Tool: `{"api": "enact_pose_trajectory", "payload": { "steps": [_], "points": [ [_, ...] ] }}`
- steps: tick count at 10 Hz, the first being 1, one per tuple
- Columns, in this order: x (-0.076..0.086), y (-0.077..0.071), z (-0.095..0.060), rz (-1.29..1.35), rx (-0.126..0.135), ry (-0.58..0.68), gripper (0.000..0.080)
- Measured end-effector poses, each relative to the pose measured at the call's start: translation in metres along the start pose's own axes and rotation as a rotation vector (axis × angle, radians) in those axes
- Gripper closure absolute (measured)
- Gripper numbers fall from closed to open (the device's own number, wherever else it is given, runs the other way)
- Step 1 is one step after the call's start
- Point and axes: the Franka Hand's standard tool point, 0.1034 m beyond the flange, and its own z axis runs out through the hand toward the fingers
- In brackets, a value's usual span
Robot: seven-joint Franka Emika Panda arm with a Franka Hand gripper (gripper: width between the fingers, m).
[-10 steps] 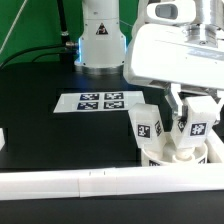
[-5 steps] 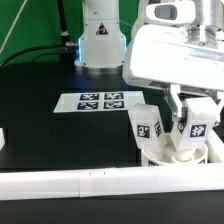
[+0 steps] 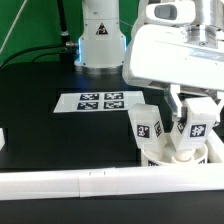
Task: Assemble stool
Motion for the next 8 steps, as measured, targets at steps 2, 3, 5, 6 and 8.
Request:
{"api": "enact_pose_trajectory", "payload": {
  "steps": [2,3,5,6,8],
  "points": [
    [0.0000,0.0000,0.0000,-0.001,0.000,0.000,0.0476],
    [-0.0001,0.0004,0.0000,-0.007,0.000,0.005,0.0476],
    [-0.0002,0.0019,-0.0005,-0.006,0.000,0.035,0.0476],
    [-0.0002,0.0019,-0.0005,-0.006,0.000,0.035,0.0476],
    [-0.0002,0.0019,-0.0005,-0.006,0.000,0.035,0.0476]
  ]
}}
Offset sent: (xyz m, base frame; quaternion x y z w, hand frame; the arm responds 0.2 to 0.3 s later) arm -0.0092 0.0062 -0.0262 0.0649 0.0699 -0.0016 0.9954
